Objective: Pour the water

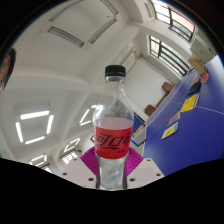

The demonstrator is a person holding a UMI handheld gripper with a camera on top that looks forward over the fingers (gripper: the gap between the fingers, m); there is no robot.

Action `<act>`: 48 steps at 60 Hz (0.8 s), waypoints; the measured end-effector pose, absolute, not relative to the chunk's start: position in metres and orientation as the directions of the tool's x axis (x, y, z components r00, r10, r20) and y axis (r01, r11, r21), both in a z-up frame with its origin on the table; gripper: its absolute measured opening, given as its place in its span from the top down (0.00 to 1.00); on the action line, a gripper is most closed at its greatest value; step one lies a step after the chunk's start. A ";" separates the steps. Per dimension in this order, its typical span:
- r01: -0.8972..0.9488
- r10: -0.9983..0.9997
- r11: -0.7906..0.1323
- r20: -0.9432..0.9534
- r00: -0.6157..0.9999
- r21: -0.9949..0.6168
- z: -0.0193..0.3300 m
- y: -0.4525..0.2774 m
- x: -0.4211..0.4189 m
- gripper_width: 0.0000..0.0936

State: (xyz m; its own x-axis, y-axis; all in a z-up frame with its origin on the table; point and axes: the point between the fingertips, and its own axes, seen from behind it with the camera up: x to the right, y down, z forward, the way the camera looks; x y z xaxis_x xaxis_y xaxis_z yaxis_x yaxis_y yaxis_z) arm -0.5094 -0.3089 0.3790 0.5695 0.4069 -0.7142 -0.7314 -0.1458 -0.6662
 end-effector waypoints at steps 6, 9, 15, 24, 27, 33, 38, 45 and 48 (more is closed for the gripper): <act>-0.867 0.460 -0.189 -0.821 0.337 -0.461 0.413 -0.312 -0.423 0.68; -0.918 0.475 -0.222 -0.859 0.193 -0.329 0.430 -0.313 -0.384 0.69; -0.952 0.474 -0.305 -0.867 -0.154 0.003 0.429 -0.310 -0.281 0.69; -0.851 0.389 -0.314 -0.761 -0.520 0.421 0.375 -0.287 -0.143 0.69; -0.814 0.351 -0.299 -0.736 -0.579 0.498 0.345 -0.279 -0.113 0.69; -0.746 0.281 -0.244 -0.691 -0.666 0.620 0.288 -0.267 -0.067 0.69; -0.720 0.244 -0.219 -0.678 -0.694 0.658 0.260 -0.284 -0.048 0.69; -0.691 0.211 -0.233 -0.658 -0.723 0.684 0.264 -0.274 -0.043 0.69; -0.681 0.202 -0.250 -0.650 -0.732 0.689 0.275 -0.293 -0.048 0.69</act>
